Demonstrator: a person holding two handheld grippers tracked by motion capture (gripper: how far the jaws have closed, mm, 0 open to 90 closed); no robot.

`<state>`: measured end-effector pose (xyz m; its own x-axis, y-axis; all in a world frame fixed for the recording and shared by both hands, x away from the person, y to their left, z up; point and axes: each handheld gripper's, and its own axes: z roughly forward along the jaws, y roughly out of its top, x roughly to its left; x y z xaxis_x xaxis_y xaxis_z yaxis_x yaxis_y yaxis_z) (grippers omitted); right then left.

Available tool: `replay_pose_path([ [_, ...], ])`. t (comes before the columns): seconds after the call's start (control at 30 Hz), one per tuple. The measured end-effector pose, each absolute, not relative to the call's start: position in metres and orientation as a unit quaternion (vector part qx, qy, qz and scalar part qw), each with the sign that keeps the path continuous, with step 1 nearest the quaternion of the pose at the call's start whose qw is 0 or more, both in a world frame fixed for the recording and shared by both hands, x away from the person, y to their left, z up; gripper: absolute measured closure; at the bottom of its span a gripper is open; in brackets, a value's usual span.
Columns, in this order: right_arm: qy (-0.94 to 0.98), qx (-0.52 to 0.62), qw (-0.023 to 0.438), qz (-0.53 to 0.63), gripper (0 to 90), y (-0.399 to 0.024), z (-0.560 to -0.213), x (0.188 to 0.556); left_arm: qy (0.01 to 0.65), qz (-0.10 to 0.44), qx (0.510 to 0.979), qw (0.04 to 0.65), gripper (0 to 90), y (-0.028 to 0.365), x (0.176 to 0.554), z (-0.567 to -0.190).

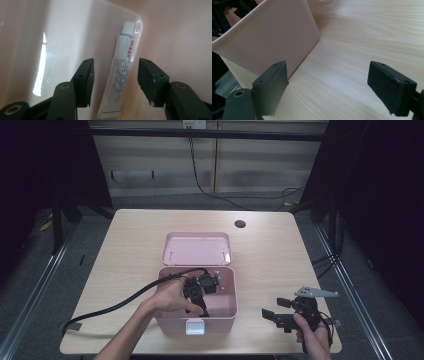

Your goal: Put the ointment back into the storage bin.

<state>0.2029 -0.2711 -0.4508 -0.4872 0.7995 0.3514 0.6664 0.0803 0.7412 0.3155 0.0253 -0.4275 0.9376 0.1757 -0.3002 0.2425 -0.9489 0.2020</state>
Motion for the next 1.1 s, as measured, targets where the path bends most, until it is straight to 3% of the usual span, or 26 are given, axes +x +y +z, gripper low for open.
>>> replay_pose_path([
  [0.43, 0.731, 0.502, 0.072, 0.457, 16.0, -0.271, -0.451, 0.203, 0.115, -0.130, 0.973, 0.152, 49.7, 0.035, 0.312, -0.403],
  [0.53, 0.731, 0.501, 0.072, 0.457, 16.0, -0.271, -0.451, 0.203, 0.124, -0.125, 0.971, 0.162, 55.4, 0.039, 0.312, -0.396],
  [0.8, 0.731, 0.503, 0.072, 0.456, 16.1, -0.271, -0.451, 0.203, 0.115, -0.112, 0.967, 0.196, 52.9, 0.048, 0.307, -0.380],
  [1.1, 0.731, 0.502, 0.072, 0.458, 15.9, -0.271, -0.451, 0.203, 0.101, -0.116, 0.968, 0.196, 49.6, 0.058, 0.296, -0.365],
])
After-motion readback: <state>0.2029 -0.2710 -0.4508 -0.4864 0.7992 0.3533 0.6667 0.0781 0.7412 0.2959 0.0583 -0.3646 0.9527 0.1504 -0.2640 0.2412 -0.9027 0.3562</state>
